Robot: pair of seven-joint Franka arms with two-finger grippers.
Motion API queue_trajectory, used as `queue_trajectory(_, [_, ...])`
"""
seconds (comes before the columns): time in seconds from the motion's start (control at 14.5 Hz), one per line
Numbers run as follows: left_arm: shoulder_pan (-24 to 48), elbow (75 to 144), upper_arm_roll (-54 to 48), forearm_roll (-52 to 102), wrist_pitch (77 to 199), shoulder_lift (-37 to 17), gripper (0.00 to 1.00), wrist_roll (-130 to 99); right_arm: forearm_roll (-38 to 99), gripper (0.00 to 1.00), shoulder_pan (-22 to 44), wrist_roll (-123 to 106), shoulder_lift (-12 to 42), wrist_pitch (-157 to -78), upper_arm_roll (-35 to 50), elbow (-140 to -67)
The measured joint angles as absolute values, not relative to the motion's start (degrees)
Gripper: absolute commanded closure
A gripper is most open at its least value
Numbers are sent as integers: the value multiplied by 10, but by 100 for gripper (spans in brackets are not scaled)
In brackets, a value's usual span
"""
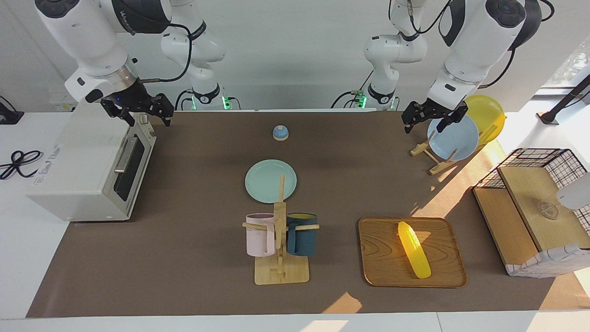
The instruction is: Put corn in oven
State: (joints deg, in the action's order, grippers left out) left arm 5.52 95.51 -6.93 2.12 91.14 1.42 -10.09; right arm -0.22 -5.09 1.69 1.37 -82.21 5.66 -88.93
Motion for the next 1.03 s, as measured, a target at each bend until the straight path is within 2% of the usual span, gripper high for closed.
queue_trajectory(0.34, [55, 955, -69, 21, 917, 14, 0, -101, -2, 0, -51, 17, 14, -822, 57, -889])
queue_trajectory(0.69, [54, 964, -69, 21, 987, 13, 0, -101, -2, 0, -51, 17, 14, -822, 57, -894])
queue_trajectory(0.76, [54, 968, -68, 21, 1002, 12, 0, -101, -2, 7, -51, 17, 14, -822, 57, -898])
queue_trajectory(0.83, [53, 969, -68, 21, 1008, 9, 0, -101, -2, 59, -51, 17, 13, -827, 57, -902])
queue_trajectory(0.89, [53, 969, -68, 21, 1012, 6, 0, -101, -2, 100, -51, 16, 13, -840, 57, -908])
queue_trajectory(1.03, [53, 964, -70, 21, 1016, -7, 0, -101, -2, 100, -53, 7, 12, -855, 56, -919])
